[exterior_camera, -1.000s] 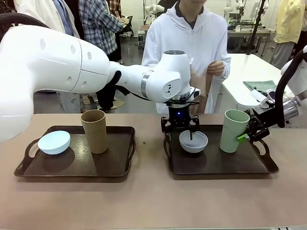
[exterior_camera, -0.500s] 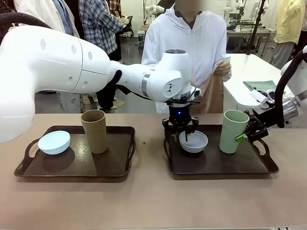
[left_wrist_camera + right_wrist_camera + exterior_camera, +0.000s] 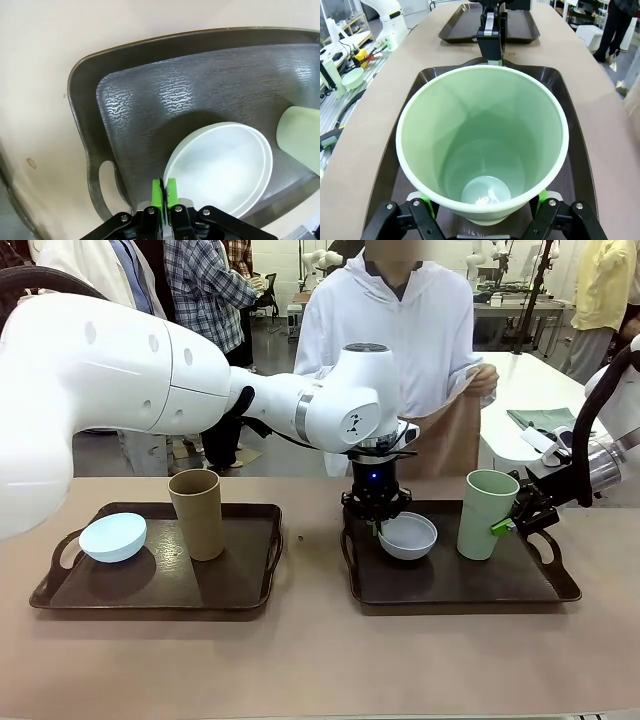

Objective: Set up a tray with a mat and arrange the tableware.
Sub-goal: Pick up the Picnic Bowl and Reusable plastic cup from the Handle tray in front of the human's position and hold them in the air, then place the Picnic Bowl and Reusable plastic cup back onto the Handle tray in front of the human's position.

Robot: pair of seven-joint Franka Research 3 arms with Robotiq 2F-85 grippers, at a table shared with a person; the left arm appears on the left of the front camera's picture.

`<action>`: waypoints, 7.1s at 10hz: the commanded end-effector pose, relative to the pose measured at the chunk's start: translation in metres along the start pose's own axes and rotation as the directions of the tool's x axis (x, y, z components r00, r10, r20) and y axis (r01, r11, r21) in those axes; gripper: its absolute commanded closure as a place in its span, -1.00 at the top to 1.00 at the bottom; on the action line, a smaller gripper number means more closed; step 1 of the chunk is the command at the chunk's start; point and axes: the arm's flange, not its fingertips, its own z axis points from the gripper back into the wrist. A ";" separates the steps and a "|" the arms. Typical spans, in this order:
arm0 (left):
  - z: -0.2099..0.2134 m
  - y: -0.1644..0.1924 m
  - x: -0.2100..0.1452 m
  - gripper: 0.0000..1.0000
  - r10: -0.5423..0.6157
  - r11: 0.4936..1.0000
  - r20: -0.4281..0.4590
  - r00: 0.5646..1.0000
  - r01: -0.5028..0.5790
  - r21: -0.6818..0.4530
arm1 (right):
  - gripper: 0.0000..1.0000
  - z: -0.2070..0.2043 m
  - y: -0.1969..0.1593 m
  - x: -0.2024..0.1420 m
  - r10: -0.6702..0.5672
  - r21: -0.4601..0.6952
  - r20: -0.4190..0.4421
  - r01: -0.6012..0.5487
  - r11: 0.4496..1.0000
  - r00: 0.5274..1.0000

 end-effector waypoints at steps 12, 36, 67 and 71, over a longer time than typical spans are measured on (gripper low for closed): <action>0.237 -0.010 -0.062 -1.00 0.005 1.000 0.174 0.985 -0.006 0.003 | -1.00 0.106 0.080 0.201 0.089 -0.157 -0.033 -0.093 0.983 0.995; 0.251 -0.005 -0.067 -1.00 -0.011 1.000 0.173 0.985 0.014 -0.013 | -1.00 0.118 0.094 0.218 0.048 -0.163 -0.049 -0.055 0.985 0.998; 0.055 0.018 0.001 -0.92 -0.064 0.998 -0.019 0.998 0.064 -0.013 | 0.67 0.027 0.019 0.030 -0.079 0.029 0.018 0.078 0.997 0.997; 0.032 0.027 0.010 -0.92 -0.039 0.998 -0.022 0.999 0.038 -0.041 | 0.67 0.025 0.011 0.009 -0.104 0.015 0.012 0.104 0.994 0.994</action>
